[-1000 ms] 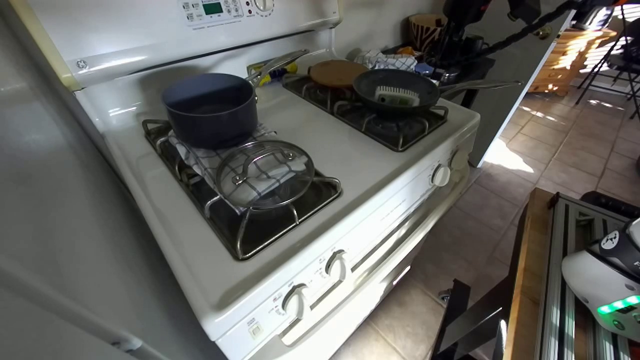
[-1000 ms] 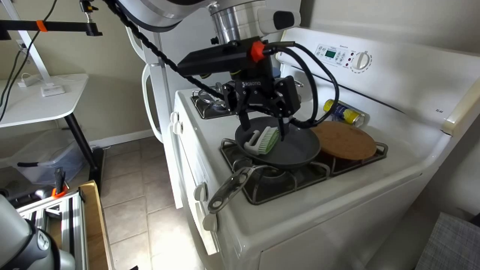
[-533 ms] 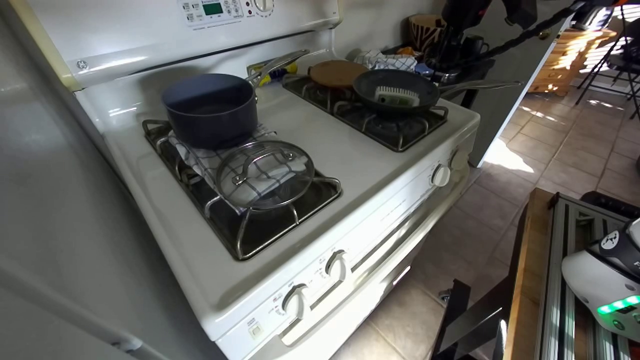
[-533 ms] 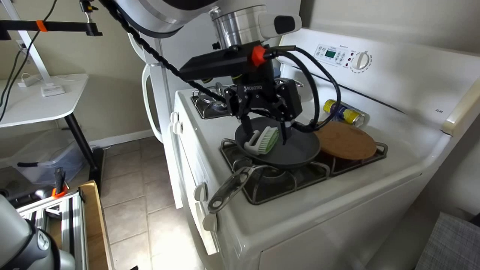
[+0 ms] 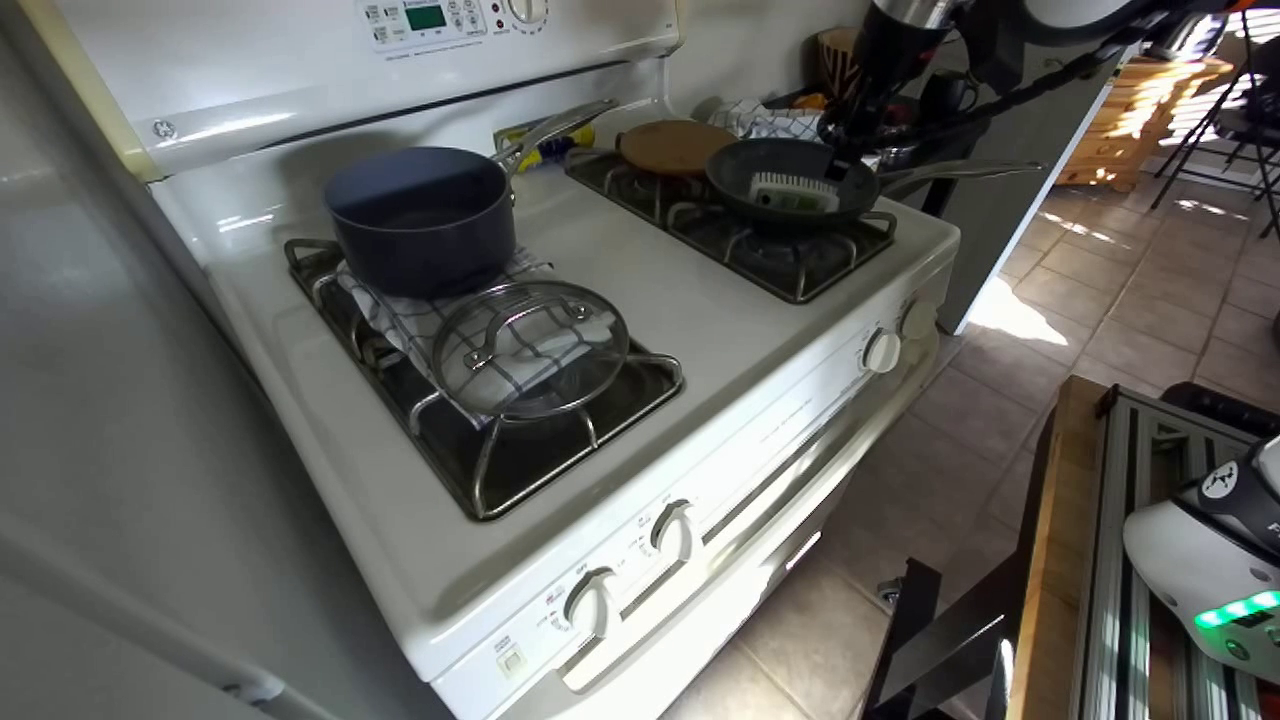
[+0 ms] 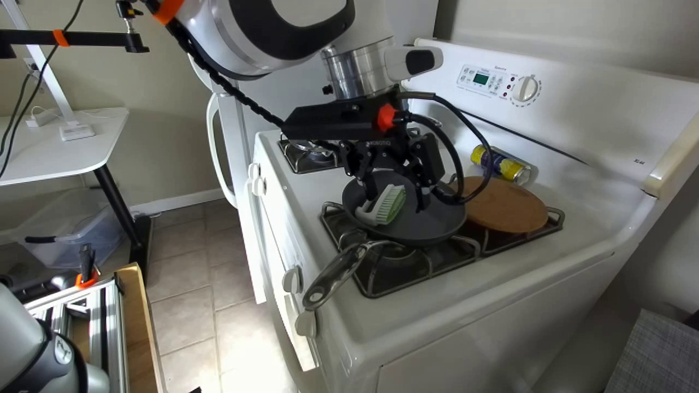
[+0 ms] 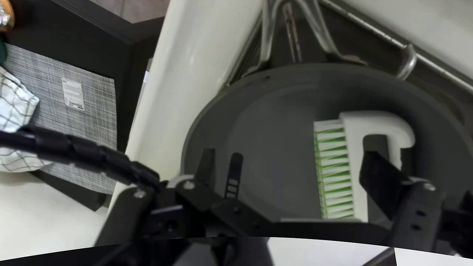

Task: Put the brush in the pot

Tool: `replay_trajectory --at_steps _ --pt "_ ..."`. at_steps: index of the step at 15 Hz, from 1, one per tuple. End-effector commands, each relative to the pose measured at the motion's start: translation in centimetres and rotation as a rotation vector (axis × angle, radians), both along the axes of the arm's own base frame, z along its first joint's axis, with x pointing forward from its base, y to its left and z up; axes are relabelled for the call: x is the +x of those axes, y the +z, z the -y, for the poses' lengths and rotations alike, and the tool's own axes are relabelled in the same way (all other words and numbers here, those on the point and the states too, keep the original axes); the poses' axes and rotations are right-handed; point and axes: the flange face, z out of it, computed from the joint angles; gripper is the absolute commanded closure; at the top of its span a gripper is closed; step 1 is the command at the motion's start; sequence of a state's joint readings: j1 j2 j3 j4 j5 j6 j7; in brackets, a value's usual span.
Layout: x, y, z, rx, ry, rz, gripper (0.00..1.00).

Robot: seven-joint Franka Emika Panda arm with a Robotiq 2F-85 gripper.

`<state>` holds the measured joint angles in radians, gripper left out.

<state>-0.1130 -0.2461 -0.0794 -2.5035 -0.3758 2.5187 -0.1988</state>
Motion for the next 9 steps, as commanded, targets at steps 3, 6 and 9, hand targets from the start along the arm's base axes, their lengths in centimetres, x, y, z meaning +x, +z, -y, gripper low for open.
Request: replay_trajectory --at_steps 3,6,9 --pt "1.2 -0.8 -1.3 0.022 0.076 0.052 0.0" --pt "1.4 -1.2 -2.1 0.024 0.117 0.042 0.0" --pt "1.6 -2.1 -2.5 0.019 0.137 0.021 0.03"
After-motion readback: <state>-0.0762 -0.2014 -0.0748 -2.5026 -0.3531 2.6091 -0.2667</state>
